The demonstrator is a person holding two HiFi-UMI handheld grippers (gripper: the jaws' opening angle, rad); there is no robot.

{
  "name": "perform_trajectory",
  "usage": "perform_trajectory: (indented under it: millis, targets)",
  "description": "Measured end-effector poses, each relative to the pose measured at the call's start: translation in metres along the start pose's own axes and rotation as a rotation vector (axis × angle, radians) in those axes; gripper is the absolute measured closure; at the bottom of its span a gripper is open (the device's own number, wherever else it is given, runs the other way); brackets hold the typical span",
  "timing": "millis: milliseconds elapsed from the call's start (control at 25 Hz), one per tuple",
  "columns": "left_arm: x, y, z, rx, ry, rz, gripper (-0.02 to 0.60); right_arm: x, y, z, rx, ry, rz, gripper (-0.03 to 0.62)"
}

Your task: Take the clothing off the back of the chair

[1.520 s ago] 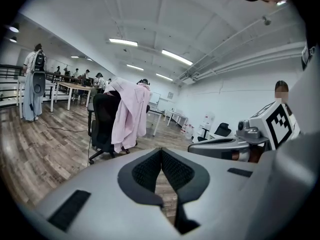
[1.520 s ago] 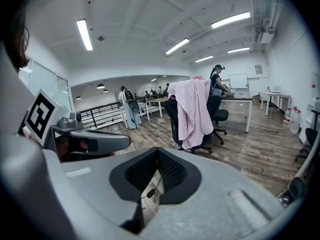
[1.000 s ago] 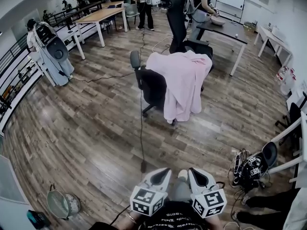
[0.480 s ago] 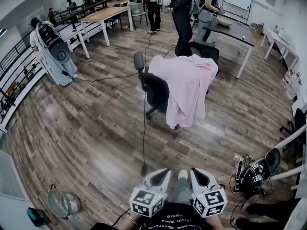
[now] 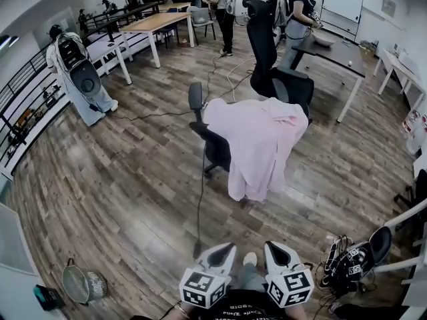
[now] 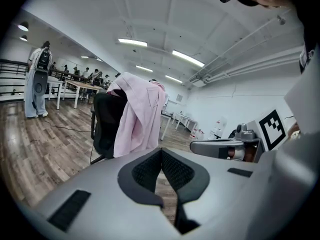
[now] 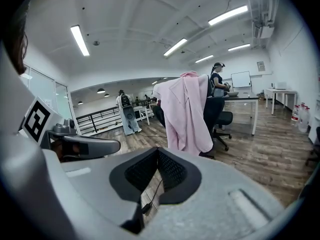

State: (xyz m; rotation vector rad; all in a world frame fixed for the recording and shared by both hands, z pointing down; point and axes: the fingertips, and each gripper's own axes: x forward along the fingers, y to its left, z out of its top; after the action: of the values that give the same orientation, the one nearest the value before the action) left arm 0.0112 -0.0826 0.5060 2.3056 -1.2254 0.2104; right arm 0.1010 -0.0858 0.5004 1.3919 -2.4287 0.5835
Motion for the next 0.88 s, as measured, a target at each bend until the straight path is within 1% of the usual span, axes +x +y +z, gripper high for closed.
perform_trajectory:
  millis: [280,560,880]
  targets:
    - [0.047,0.003,0.02,-0.014,0.013,0.046,0.572,0.028,-0.05,0.021,0.021,0.009,0.014,0.589]
    - [0.088,0.004,0.043,-0.024,-0.02,0.109,0.572,0.05,-0.096,0.041,0.018,0.025,0.075,0.589]
    - [0.118,0.007,0.061,-0.039,-0.058,0.18,0.572,0.07,-0.123,0.059,-0.017,0.038,0.16,0.589]
